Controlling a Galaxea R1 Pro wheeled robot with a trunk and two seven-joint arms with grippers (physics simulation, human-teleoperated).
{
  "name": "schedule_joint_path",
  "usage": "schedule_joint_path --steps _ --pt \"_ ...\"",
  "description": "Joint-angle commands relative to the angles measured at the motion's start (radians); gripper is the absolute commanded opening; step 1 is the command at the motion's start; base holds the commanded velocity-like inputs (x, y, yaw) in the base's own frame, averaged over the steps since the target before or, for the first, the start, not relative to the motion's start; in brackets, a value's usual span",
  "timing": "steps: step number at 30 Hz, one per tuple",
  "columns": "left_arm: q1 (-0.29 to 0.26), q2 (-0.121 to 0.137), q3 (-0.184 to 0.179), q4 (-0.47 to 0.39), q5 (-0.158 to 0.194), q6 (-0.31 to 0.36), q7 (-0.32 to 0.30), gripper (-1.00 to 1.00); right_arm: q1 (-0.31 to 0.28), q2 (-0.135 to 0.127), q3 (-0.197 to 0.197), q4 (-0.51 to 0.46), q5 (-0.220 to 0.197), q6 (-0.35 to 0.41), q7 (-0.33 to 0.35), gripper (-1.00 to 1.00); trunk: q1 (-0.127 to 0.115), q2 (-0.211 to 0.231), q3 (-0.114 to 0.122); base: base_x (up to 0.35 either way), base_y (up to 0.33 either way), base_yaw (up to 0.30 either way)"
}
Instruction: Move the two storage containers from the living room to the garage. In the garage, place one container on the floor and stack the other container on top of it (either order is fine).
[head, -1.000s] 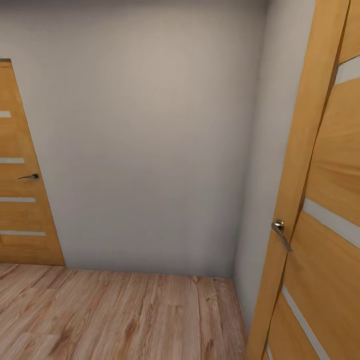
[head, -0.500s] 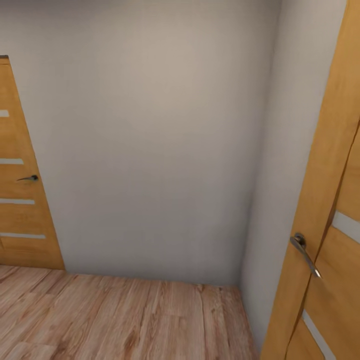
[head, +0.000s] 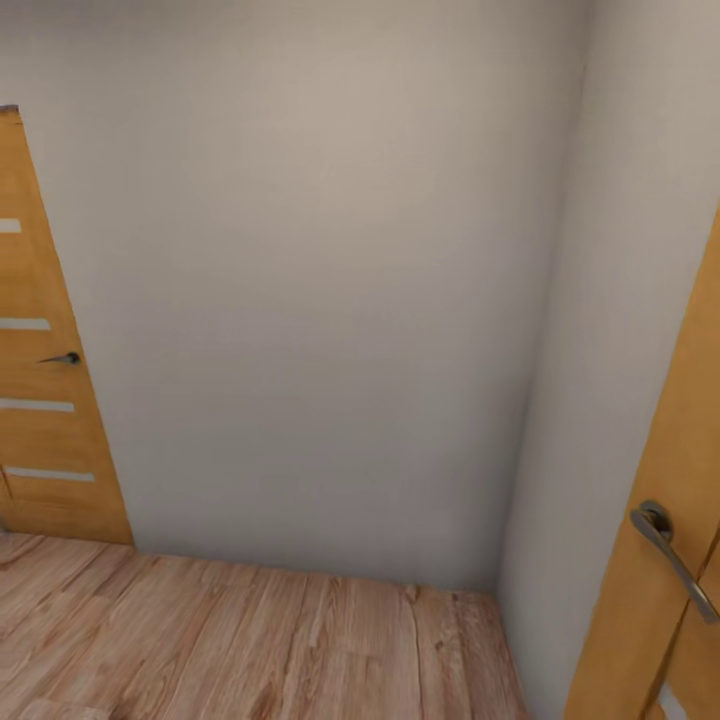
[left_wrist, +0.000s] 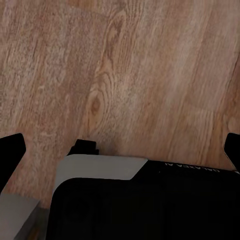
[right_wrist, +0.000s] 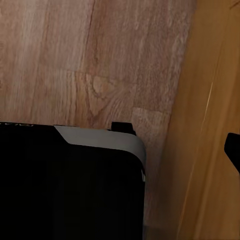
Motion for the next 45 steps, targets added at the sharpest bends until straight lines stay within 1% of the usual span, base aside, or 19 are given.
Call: schedule_joint_path --steps 1,33,45 --pt "-0.001 0.0 -0.009 0.001 0.008 -0.003 0.003 1.0 -0.001 0.0 0.008 0.003 0.001 -0.005 -0.005 1.0 0.001 -0.001 -0.001 0.195 0.0 0.254" --pt "-0.001 0.001 -0.009 0.002 0.009 -0.003 0.003 1.0 -0.001 0.0 0.008 0.003 0.001 -0.005 -0.005 1.0 0.001 -0.001 -0.001 0.193 0.0 0.267" --pt "-0.001 0.001 -0.009 0.002 0.008 -0.003 0.003 1.0 -0.001 0.0 0.008 0.003 0.001 -0.005 -0.005 1.0 0.001 -0.001 -0.001 0.299 0.0 0.267"
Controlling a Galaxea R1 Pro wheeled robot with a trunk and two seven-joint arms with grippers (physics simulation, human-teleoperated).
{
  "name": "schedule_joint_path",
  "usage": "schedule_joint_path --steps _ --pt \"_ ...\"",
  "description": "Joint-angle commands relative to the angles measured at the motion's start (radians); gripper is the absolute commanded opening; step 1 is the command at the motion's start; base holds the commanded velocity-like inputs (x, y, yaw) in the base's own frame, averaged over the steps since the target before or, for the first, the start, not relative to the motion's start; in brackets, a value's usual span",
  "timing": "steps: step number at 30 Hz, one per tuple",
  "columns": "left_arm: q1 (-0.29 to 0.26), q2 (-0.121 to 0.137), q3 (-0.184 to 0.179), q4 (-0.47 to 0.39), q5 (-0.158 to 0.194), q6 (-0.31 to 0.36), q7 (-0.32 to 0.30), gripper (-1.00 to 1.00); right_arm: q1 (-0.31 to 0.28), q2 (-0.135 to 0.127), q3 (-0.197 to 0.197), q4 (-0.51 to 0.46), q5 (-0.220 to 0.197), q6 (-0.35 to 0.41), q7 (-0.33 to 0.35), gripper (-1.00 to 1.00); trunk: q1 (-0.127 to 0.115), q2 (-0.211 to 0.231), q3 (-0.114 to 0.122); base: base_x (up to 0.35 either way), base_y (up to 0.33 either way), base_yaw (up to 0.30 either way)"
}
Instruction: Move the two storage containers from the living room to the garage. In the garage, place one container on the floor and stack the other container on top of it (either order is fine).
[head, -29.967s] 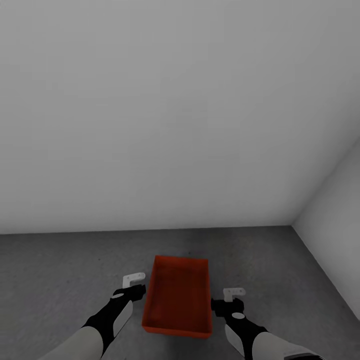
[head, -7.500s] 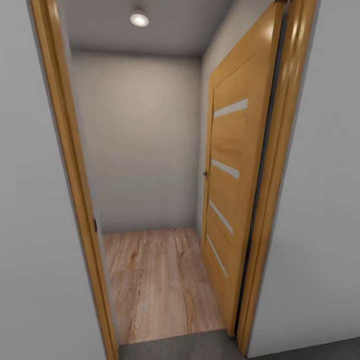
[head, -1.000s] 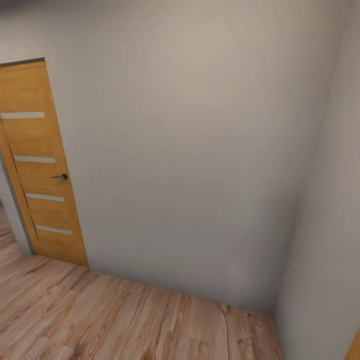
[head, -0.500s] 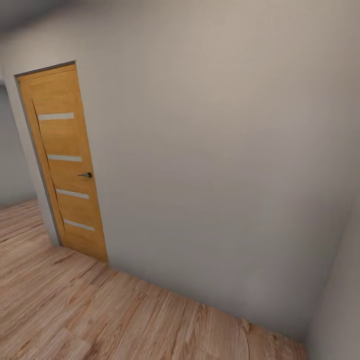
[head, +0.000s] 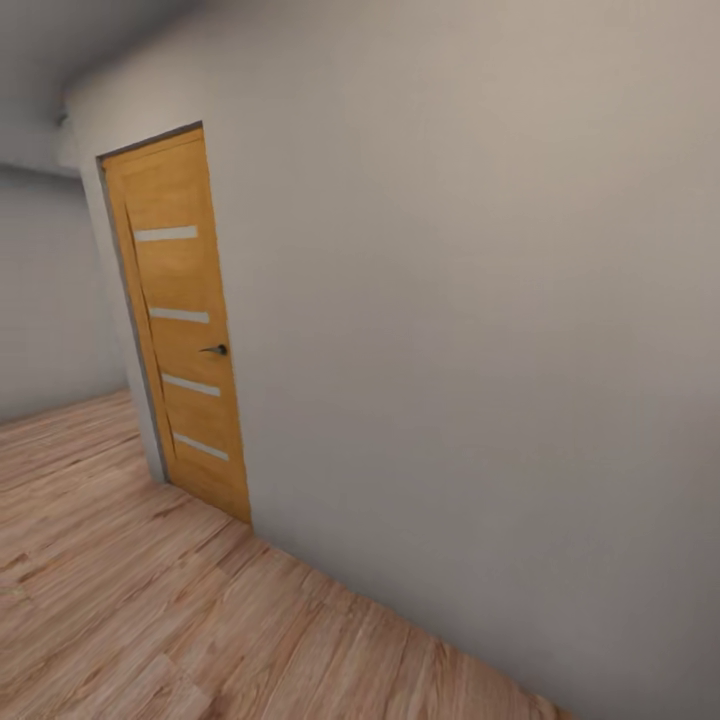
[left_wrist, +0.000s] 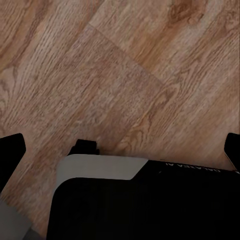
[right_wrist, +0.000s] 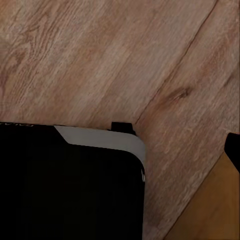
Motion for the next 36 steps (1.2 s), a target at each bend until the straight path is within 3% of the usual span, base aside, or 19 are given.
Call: schedule_joint_path --steps 1,26,36 --pt "-0.001 -0.001 -0.009 0.001 0.008 -0.003 0.003 1.0 -0.001 0.0 0.008 0.003 0.001 -0.005 -0.005 1.0 0.001 -0.001 -0.001 0.32 0.0 0.267" --pt "-0.001 -0.001 -0.009 0.0 0.008 -0.003 0.003 1.0 -0.001 0.0 0.008 0.003 0.001 -0.003 -0.006 1.0 0.001 -0.001 -0.001 0.317 0.0 0.268" --pt "-0.001 -0.001 -0.009 0.0 0.008 -0.003 0.003 1.0 -0.001 0.0 0.004 0.003 -0.012 -0.003 -0.007 1.0 0.001 -0.001 -0.001 0.075 0.0 0.288"
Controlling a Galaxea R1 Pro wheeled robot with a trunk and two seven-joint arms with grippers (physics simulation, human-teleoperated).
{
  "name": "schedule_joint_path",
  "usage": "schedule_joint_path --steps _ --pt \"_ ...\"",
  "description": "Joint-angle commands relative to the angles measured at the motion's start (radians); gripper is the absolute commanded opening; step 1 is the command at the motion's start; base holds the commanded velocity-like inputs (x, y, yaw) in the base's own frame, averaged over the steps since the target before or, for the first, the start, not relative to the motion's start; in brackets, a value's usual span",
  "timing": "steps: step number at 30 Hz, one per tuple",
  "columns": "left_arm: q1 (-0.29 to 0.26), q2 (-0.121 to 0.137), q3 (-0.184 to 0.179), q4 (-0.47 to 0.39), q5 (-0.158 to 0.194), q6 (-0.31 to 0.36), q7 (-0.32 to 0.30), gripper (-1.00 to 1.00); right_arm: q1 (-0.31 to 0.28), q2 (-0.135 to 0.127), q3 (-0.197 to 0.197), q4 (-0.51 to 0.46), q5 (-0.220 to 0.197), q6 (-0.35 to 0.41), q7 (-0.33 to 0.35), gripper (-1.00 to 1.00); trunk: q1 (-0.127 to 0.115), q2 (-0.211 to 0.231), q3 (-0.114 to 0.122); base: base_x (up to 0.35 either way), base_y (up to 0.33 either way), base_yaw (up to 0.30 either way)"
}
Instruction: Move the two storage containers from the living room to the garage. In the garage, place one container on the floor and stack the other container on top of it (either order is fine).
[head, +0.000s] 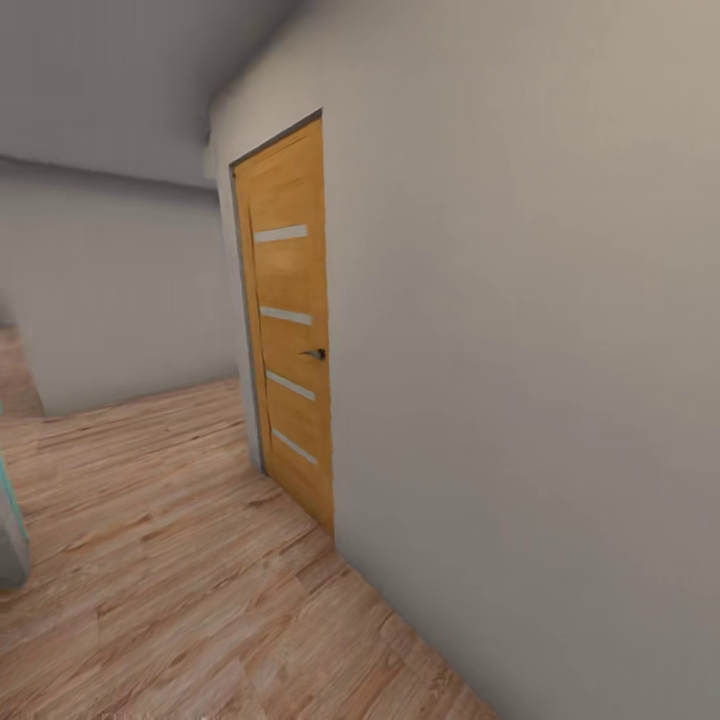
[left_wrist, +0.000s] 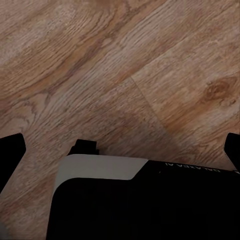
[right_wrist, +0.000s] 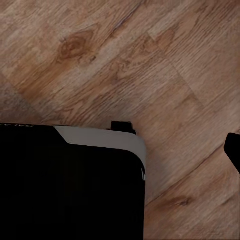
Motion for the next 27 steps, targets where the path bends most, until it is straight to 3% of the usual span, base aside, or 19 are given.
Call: schedule_joint_path --steps 1,27 --pt "-0.001 -0.001 -0.009 0.001 0.008 -0.003 0.003 1.0 -0.001 0.0 0.008 0.003 -0.001 -0.005 -0.005 1.0 0.0 -0.001 -0.001 0.005 0.0 0.298" --pt "-0.001 -0.003 -0.008 0.002 0.009 -0.003 0.005 1.0 -0.001 0.0 0.01 0.003 0.005 -0.006 0.006 1.0 0.0 -0.001 -0.001 0.0 0.0 0.3"
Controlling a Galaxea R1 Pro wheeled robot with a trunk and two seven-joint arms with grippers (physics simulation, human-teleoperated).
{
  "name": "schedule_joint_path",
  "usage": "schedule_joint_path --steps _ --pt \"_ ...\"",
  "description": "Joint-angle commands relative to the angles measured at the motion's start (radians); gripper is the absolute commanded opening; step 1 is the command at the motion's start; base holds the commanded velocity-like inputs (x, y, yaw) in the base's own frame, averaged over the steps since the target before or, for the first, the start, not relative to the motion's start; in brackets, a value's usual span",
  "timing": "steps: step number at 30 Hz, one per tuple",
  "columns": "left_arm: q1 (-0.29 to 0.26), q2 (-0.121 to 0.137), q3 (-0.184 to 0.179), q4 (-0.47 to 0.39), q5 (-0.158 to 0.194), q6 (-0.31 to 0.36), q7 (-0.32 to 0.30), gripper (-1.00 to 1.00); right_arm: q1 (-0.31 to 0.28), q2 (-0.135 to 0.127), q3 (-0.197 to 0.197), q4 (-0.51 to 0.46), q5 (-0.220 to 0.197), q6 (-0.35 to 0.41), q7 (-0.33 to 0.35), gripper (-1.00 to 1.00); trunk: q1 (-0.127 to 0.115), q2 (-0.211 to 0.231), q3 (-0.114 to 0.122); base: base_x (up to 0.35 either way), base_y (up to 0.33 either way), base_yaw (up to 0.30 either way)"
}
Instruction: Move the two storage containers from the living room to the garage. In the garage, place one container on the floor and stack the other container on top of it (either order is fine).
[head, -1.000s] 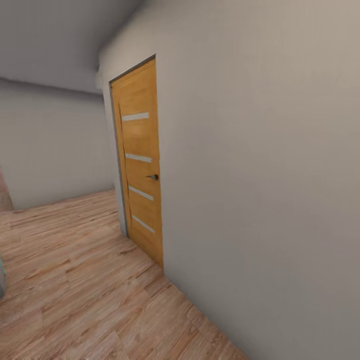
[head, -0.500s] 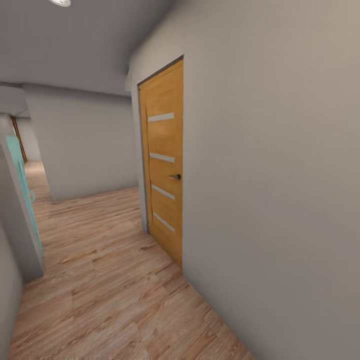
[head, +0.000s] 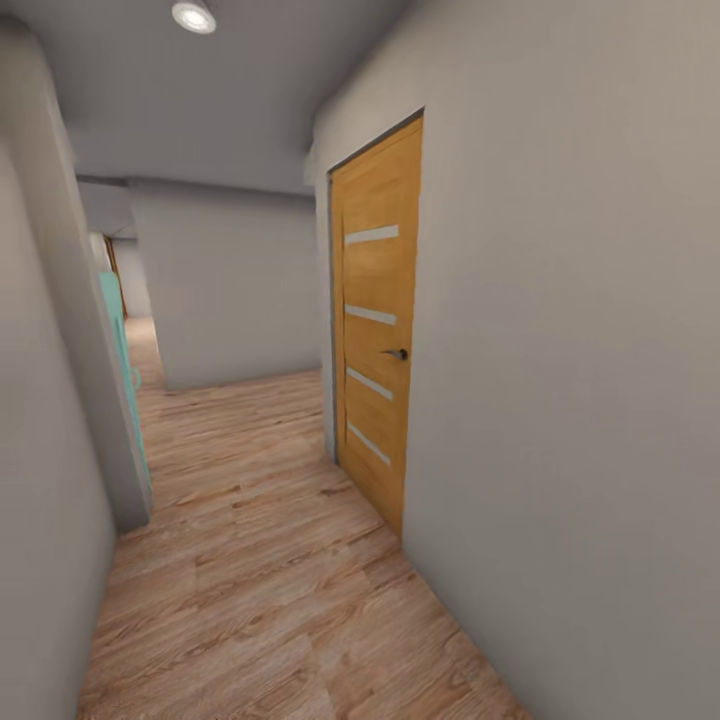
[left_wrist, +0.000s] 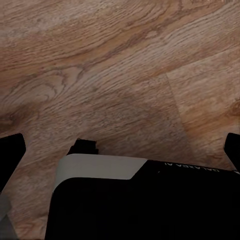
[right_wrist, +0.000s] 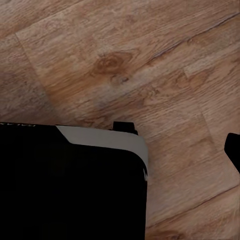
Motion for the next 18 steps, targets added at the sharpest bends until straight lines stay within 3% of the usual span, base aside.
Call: schedule_joint_path --steps 1,18 --pt "-0.001 0.0 -0.008 0.001 0.008 -0.003 0.003 1.0 -0.001 0.001 0.008 0.003 0.001 -0.005 -0.005 1.0 0.0 -0.001 -0.001 0.0 0.0 0.3" --pt "-0.001 -0.001 -0.009 0.001 0.007 -0.003 0.002 1.0 -0.001 -0.002 0.009 0.004 0.003 -0.005 -0.015 1.0 0.0 -0.001 -0.001 0.0 0.0 0.3"
